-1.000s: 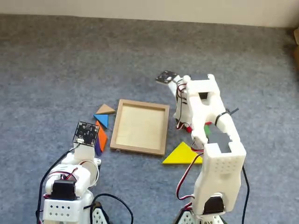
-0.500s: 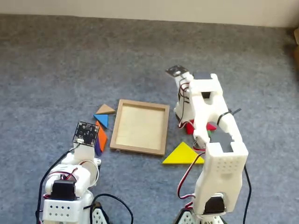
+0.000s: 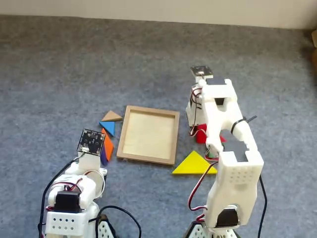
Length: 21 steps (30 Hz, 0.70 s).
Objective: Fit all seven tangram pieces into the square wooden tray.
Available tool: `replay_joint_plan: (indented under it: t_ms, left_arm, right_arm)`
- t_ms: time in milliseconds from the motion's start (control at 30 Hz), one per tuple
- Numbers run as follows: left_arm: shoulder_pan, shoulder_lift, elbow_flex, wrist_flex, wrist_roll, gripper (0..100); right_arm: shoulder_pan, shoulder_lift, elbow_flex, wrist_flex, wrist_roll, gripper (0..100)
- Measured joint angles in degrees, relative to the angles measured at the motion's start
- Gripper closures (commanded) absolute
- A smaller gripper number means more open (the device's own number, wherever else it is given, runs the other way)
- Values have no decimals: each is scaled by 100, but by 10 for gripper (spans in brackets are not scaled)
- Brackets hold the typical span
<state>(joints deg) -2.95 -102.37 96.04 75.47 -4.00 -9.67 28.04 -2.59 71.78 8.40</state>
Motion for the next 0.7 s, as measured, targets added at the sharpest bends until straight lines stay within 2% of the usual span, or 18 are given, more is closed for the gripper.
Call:
replay_joint_plan:
  t_ms: [67, 233, 467, 700]
  left_arm:
    - [0, 0, 0, 0, 0, 993]
    - [0, 0, 0, 0, 0, 993]
    - [0, 0, 0, 0, 0, 993]
    - [0, 0, 0, 0, 0, 993]
  right_arm:
    - [0, 0, 0, 0, 35, 782]
    - [9, -422, 88, 0, 721, 775]
    - [-281, -1090, 888, 0, 1521, 623]
    - [-440, -1108, 1679, -360, 1934, 623]
